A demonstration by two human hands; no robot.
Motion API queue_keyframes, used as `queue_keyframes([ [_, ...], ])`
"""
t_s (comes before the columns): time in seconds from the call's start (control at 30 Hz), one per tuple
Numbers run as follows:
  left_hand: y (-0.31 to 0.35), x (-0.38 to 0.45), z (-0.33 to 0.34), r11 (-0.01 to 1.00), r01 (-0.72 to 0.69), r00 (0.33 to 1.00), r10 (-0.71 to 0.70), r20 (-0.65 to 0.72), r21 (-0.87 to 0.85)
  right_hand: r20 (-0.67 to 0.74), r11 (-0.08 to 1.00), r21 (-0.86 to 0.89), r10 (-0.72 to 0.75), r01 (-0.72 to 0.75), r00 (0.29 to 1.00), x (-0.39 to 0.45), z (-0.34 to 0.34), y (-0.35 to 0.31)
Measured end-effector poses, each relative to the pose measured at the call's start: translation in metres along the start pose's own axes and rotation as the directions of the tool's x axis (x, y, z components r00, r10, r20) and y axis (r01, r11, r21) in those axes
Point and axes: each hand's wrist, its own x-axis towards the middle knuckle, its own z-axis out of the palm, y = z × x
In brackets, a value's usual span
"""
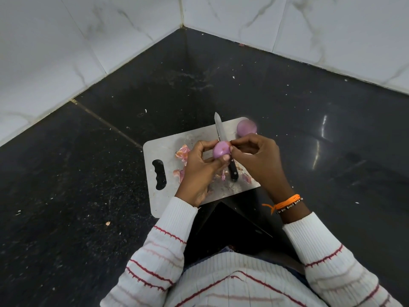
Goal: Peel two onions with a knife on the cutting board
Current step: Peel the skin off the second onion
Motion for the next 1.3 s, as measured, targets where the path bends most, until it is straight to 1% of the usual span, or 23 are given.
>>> queue_keyframes([
  [0.1, 0.0, -0.001, 0.0, 1.0, 0.012, 1.0, -0.012, -0.002, 0.004, -0.005, 0.999, -0.032, -0.033, 0.033, 0.999, -0.001, 0.0, 0.0],
  [0.27, -0.001, 0.0, 0.001, 0.999, 0.033, 0.999, -0.033, -0.008, -0.004, -0.031, 0.983, -0.148, -0.117, 0.111, 0.993, -0.002, 0.005, 0.003],
  [0.4, 0.0, -0.002, 0.001, 0.998, 0.043, 0.999, -0.043, 0.014, -0.042, -0.091, 0.976, -0.169, -0.152, 0.135, 0.984, 0.001, -0.001, 0.009],
  [0.47, 0.0, -0.002, 0.001, 0.999, 0.036, 0.999, -0.036, 0.006, -0.03, -0.081, 0.988, -0.115, -0.115, 0.106, 0.99, 0.002, -0.002, 0.013],
  [0.6, -0.002, -0.002, 0.001, 1.0, 0.023, 0.999, -0.023, -0.044, -0.013, -0.006, 0.995, 0.063, 0.072, -0.071, 0.997, 0.002, -0.002, 0.012],
  [0.7, 0.0, -0.002, 0.0, 1.0, 0.005, 0.998, -0.004, -0.069, 0.007, 0.024, 0.983, 0.126, 0.133, -0.135, 0.991, 0.002, -0.003, 0.008],
  [0.8, 0.0, -0.003, -0.001, 0.999, -0.008, 0.996, 0.012, -0.092, 0.049, 0.026, 0.988, 0.075, 0.137, -0.138, 0.99, 0.001, -0.002, 0.007],
  [0.93, 0.001, -0.004, 0.001, 0.992, -0.039, 0.994, 0.051, -0.096, 0.12, -0.018, 0.993, 0.022, 0.113, -0.112, 0.993, 0.001, -0.002, 0.005],
  [1.0, 0.001, -0.003, 0.001, 0.991, -0.045, 0.994, 0.057, -0.091, 0.126, -0.033, 0.998, -0.026, 0.062, -0.063, 0.998, 0.001, -0.002, 0.003],
  [1.07, 0.001, -0.003, 0.001, 0.991, -0.034, 0.995, 0.046, -0.091, 0.127, -0.019, 0.994, -0.108, -0.009, 0.007, 1.0, 0.0, -0.002, 0.001],
  [1.17, 0.001, -0.004, 0.003, 0.999, 0.001, 0.998, 0.001, -0.06, 0.046, 0.005, 0.984, -0.173, -0.04, 0.04, 0.999, 0.001, -0.002, 0.002],
  [1.3, 0.003, -0.004, 0.002, 0.991, 0.063, 0.998, -0.06, 0.025, -0.121, -0.013, 0.984, -0.175, -0.02, 0.017, 1.0, 0.004, -0.001, 0.01],
])
